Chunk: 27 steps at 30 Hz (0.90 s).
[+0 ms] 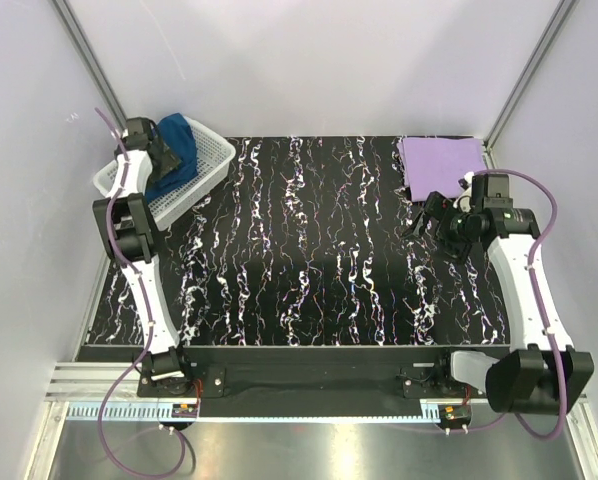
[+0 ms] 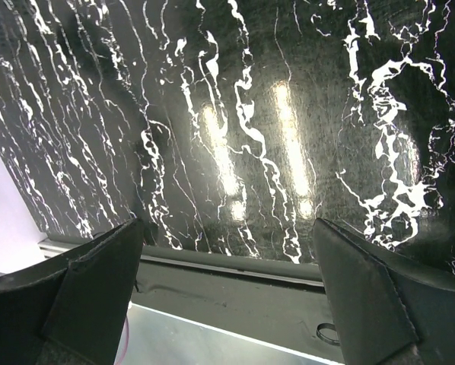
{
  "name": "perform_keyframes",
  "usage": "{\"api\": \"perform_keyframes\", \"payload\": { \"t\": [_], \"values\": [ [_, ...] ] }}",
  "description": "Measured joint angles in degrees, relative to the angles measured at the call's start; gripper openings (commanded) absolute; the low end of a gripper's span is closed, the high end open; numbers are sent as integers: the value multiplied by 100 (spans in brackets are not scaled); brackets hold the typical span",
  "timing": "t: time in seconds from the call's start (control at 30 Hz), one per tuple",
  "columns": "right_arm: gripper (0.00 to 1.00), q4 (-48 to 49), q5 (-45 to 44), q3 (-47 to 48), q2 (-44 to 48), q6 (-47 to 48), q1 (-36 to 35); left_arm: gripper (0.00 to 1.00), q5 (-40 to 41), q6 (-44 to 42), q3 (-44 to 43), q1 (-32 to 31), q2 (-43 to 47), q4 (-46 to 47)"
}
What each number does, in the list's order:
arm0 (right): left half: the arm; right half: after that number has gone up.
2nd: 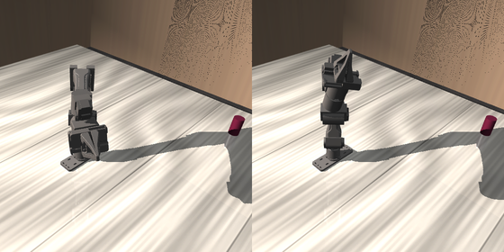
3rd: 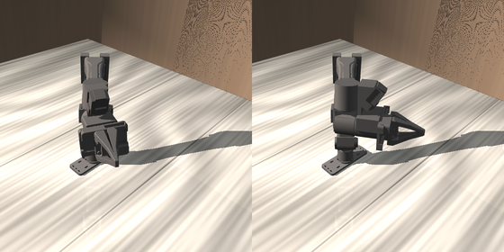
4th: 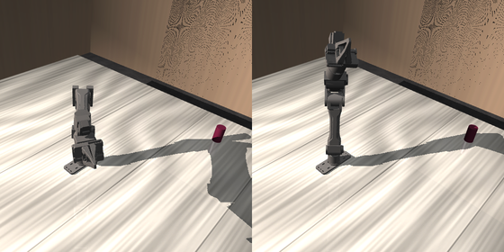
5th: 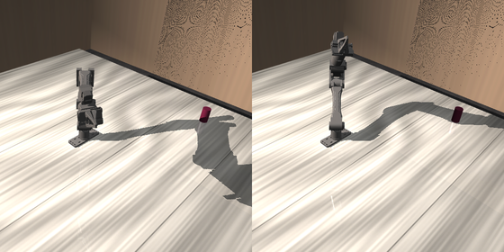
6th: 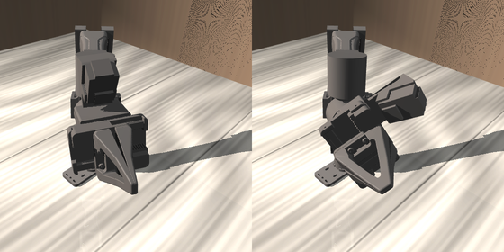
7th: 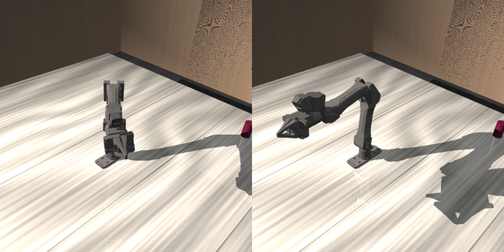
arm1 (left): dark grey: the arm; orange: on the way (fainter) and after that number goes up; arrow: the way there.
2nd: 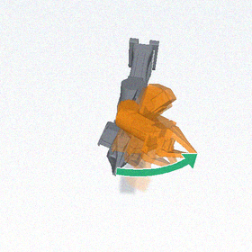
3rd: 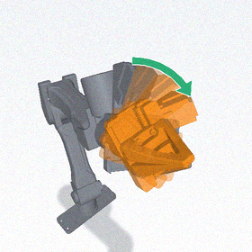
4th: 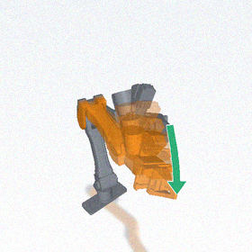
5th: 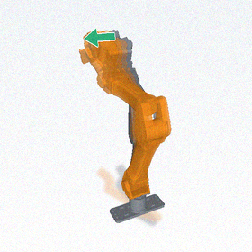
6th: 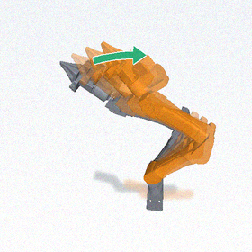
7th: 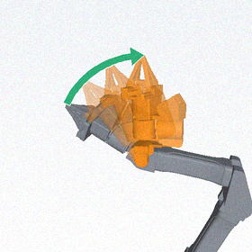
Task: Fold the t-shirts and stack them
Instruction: Grab the tshirt from the pile, then move the tshirt to the center of the board
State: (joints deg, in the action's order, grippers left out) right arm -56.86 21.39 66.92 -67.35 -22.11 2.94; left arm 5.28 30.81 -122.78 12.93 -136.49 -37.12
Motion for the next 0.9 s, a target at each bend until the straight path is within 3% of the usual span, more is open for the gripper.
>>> {"api": "perform_keyframes", "payload": {
  "t": [0.03,0.1,0.13,0.17,0.4,0.63,0.8,0.9],
  "values": [
    [100,13,2,20,-101,-15,0,55,-42,44,0,-2,-85,22],
    [100,33,2,70,-243,-22,0,34,-168,153,-4,0,-214,111],
    [99,37,2,107,-310,-24,0,9,-243,188,-17,0,-247,151],
    [100,52,2,138,-361,-28,0,0,-315,264,-33,4,-262,181],
    [100,149,81,177,-398,-63,0,0,-721,625,-518,20,-37,476],
    [100,81,306,-46,-90,-33,0,0,-986,754,-514,-223,1657,710],
    [99,-98,546,-323,409,39,-17,0,-997,402,-739,-1331,3405,741],
    [100,-168,688,-507,710,44,-127,0,-1132,262,-796,-2614,4424,756]
  ]
}}
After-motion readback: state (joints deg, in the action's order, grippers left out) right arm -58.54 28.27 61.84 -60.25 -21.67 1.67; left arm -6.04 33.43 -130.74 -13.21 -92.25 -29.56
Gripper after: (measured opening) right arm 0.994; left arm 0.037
